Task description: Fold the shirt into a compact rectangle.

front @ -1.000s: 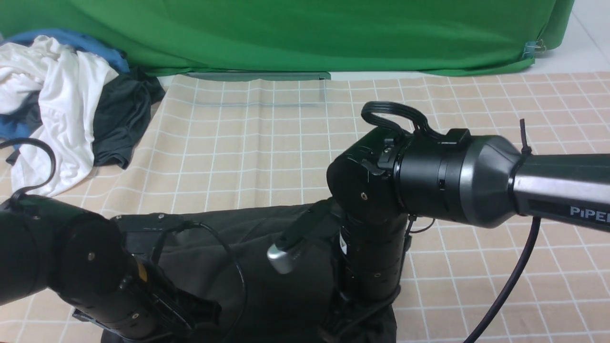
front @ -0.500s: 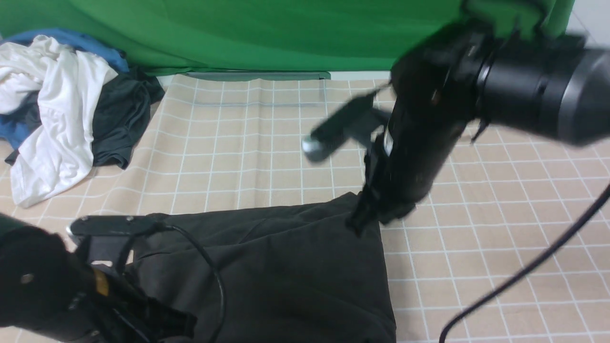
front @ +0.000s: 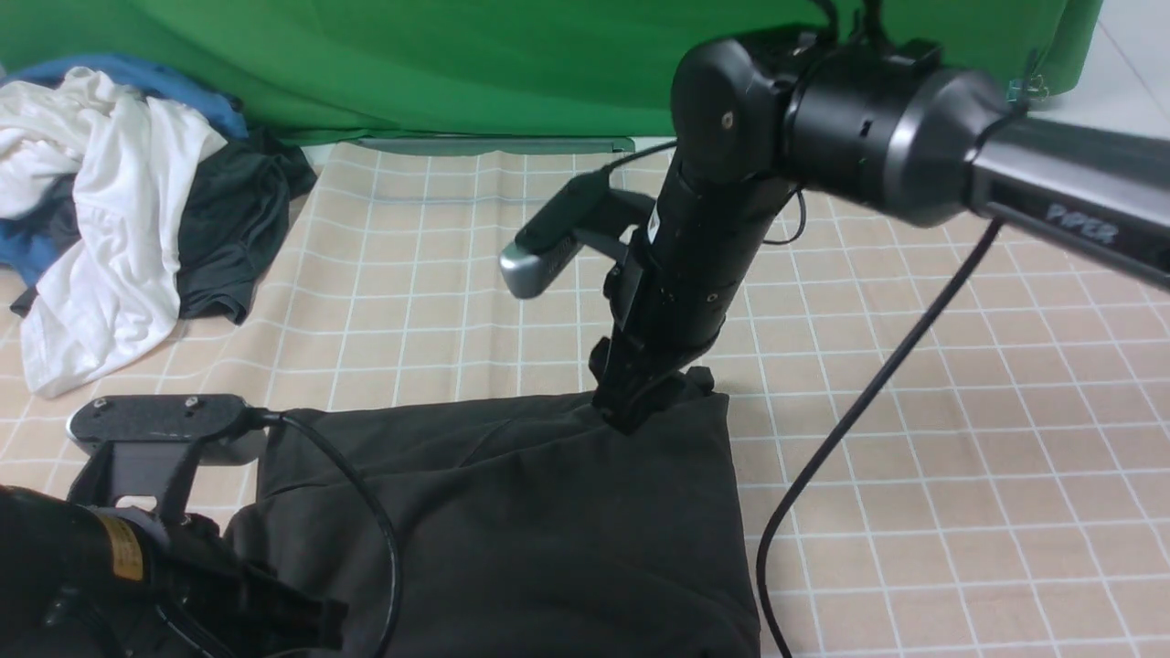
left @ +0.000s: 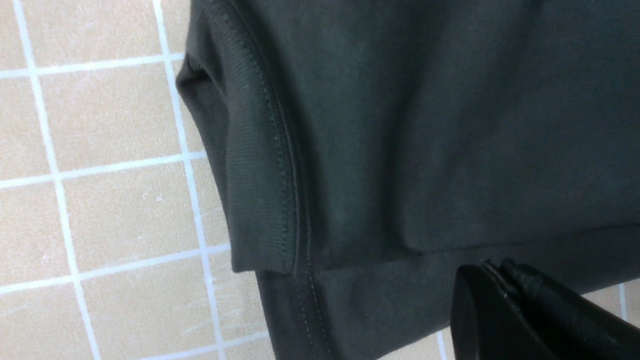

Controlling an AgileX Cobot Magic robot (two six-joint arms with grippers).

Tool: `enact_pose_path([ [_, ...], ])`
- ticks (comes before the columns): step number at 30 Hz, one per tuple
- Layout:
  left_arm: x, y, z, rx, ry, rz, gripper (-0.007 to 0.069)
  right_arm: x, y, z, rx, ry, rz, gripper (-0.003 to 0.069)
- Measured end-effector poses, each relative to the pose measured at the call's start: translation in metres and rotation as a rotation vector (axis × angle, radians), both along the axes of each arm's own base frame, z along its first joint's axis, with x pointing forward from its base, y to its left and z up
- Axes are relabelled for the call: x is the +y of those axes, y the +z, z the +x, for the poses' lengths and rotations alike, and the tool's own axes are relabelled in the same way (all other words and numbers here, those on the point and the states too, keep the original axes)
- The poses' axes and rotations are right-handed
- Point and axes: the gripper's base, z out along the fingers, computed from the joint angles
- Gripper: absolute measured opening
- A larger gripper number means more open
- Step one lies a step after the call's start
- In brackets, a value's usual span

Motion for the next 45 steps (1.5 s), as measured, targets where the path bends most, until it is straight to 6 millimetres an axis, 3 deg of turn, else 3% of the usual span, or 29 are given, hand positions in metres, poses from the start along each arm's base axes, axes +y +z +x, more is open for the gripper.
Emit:
enact_pose_path([
  [8, 0.0, 0.0, 0.0, 0.003, 0.007, -0.002, 0.0019, 0.002, -0.014, 0.006, -0.01, 0.026, -0.028, 0.0452],
  [11, 0.002, 0.0, 0.001, -0.004, 0.016, 0.019, 0.0019, -0.002, -0.004, 0.009, -0.013, -0.041, -0.067, 0.0369],
  [16, 0.014, 0.002, 0.0, 0.026, 0.091, 0.133, 0.0019, -0.014, 0.038, 0.003, -0.078, -0.146, -0.091, 0.0072],
  [20, 0.016, 0.017, -0.003, -0.009, 0.116, 0.117, 0.0019, -0.026, 0.086, -0.013, -0.149, -0.199, -0.012, 0.0038],
  [23, 0.017, 0.031, -0.01, -0.059, 0.128, 0.061, 0.0019, -0.04, 0.11, -0.025, -0.179, -0.221, 0.019, 0.0038],
  [26, 0.018, 0.044, -0.021, -0.113, 0.14, -0.017, 0.0019, -0.056, 0.113, -0.027, -0.161, -0.273, 0.021, 0.0042],
  [29, 0.021, 0.054, -0.033, -0.154, 0.146, -0.084, 0.0019, -0.066, 0.094, -0.017, -0.105, -0.314, 0.018, 0.0115],
  [37, 0.028, 0.063, -0.052, -0.183, 0.145, -0.127, 0.0019, -0.057, 0.025, 0.023, -0.018, -0.385, 0.066, 0.0589],
  [40, 0.029, 0.061, -0.054, -0.163, 0.144, -0.116, 0.0019, -0.053, 0.002, 0.03, 0.019, -0.391, 0.047, 0.0654],
  [45, 0.029, 0.061, -0.055, -0.157, 0.144, -0.113, 0.0019, -0.047, -0.031, 0.034, 0.098, -0.404, 0.028, 0.0659],
])
